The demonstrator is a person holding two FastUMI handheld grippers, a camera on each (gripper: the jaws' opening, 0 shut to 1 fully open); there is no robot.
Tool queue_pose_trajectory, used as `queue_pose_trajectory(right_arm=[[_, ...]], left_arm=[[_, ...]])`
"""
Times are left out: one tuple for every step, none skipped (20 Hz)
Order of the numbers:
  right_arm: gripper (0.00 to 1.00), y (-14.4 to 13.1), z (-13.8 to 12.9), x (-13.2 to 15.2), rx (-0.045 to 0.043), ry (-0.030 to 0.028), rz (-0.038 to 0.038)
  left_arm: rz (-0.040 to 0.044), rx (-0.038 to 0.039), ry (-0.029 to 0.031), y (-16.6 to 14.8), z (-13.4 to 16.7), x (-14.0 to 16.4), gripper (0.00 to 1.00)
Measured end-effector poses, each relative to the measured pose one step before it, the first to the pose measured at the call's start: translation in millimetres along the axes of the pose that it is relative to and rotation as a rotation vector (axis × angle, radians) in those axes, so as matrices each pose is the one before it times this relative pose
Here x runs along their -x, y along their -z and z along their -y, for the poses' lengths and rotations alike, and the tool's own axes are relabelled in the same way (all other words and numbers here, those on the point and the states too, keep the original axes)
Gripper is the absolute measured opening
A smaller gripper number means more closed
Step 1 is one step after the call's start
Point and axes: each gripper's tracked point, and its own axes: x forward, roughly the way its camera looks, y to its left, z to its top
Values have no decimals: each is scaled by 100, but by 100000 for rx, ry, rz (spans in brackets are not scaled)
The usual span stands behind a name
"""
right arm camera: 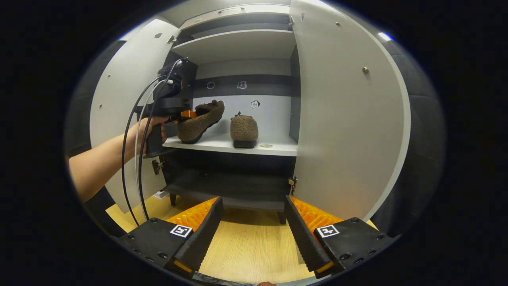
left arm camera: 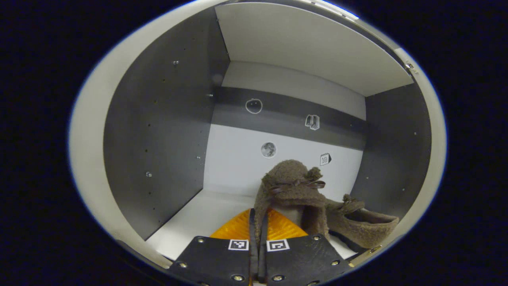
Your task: Grab one shoe with the right hand and put it into the shoe cabinet, grab the other shoe with the left hand and put it into the shoe cabinet; then close the right door with the right hand and the left door with the left hand.
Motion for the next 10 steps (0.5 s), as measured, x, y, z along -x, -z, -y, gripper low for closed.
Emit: queue_pose_trajectory(right_arm=[[98,-36,-106,-154,-365,640,107],[98,-93,-32,-242,-367,825,425],[98,-100,-3,-148,-414,778,190],[98,-87,-16,6,-570,435,382],[98,-315,12,111,-590,277,762],[98,-248,76,284,-434,51,590],[98,-443,27,374,-193,-314,1248],[97,-545,143,544,238,-269,1881],[97,-490,153,510,406,-308,1468],[98,23,210,523,189,-504,775]], left_arm=[[-510,-694,505,-80,134,692,2],[-35,-385,1308,-135,206,-22,8],[1536,-384,788,-240,76,-308,12],[1056,-571,-148,-337,-97,-87,28],[1259,-489,240,-515,127,207,45],[1003,-636,93,-366,202,435,61],[490,-1012,-139,-465,382,1468,78],[775,-1209,65,-166,193,419,94],[982,-1710,-277,-204,270,1462,93],[909,-1916,-229,-188,230,1435,96]])
